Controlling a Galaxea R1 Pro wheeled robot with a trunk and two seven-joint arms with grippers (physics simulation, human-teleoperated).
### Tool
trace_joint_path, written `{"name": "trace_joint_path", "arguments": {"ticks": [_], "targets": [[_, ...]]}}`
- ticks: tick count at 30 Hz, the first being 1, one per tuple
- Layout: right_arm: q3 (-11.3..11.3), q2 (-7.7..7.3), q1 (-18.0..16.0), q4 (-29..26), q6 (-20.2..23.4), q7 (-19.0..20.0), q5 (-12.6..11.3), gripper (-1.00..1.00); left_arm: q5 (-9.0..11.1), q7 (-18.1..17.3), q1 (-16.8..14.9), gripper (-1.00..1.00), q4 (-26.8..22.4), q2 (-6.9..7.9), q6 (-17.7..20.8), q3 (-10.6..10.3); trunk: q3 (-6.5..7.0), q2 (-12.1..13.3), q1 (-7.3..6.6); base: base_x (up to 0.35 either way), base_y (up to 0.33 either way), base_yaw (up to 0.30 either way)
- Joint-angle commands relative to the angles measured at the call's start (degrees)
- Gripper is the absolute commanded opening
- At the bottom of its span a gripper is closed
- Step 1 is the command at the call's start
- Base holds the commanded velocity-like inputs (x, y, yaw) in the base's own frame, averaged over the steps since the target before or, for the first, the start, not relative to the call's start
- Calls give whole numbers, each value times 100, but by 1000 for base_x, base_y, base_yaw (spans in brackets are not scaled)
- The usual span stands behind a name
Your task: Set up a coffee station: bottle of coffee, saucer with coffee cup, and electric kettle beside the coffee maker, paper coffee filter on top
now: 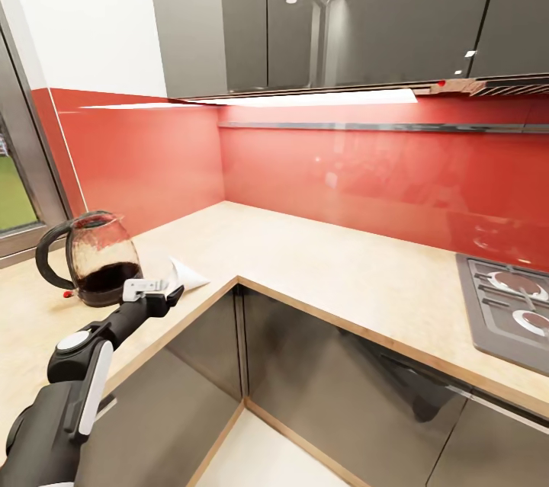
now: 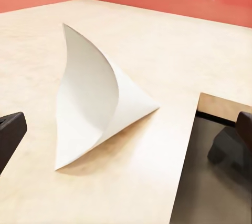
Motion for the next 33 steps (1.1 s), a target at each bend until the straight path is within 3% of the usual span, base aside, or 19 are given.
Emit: {"name": "trace_joint_path", "arguments": {"ticks": [1, 33], "targets": [[15, -3, -3, 16, -60, -11, 49, 100, 4, -29, -5, 100, -7, 2, 38, -5, -6, -3, 0, 0, 0, 0], [17, -3, -3, 37, -121, -15, 49, 100, -3, -33, -5, 100, 1, 8, 38, -54, -6, -3, 0, 0, -10, 0]]}}
